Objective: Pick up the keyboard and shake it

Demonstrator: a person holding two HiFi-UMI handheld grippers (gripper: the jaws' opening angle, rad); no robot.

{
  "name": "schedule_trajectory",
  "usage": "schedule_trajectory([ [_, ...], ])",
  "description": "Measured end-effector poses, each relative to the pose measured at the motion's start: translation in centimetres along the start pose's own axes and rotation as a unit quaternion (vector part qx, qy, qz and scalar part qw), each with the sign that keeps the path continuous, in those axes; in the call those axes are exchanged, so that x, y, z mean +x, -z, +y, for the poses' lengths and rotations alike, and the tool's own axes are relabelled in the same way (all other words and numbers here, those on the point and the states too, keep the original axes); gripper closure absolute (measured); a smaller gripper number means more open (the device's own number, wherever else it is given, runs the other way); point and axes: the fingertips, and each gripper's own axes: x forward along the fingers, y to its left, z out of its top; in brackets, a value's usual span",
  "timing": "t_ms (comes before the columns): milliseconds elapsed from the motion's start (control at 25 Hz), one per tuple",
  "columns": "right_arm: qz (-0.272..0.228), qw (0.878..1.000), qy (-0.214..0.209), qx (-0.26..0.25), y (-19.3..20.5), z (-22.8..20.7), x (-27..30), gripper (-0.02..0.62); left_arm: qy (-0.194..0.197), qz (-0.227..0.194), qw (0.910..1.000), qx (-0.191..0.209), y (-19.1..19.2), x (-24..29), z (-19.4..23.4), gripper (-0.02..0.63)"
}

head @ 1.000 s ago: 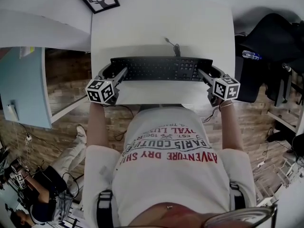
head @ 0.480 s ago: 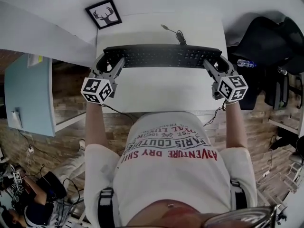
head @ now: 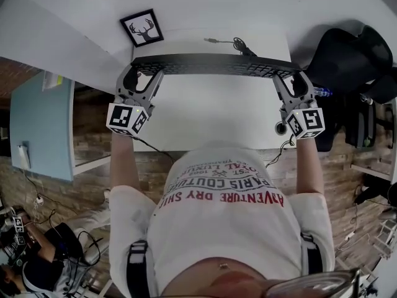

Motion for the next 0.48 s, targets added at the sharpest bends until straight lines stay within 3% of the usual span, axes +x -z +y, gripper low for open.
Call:
schedule_trajectory([
  [240, -0.056, 0.996, 0.019, -0.068, -3.0, 0.4, -1.4, 0.322, 0.001, -0.042, 0.9985, 0.037, -2.2, -0.9, -0.7, 0.313],
  [480, -0.089, 0.985, 0.041, -0.141, -5.5, 0.8, -2.8, 0.322, 0.001, -0.056, 0.9965, 0.061, -3.2, -1.6, -1.7, 0.313],
])
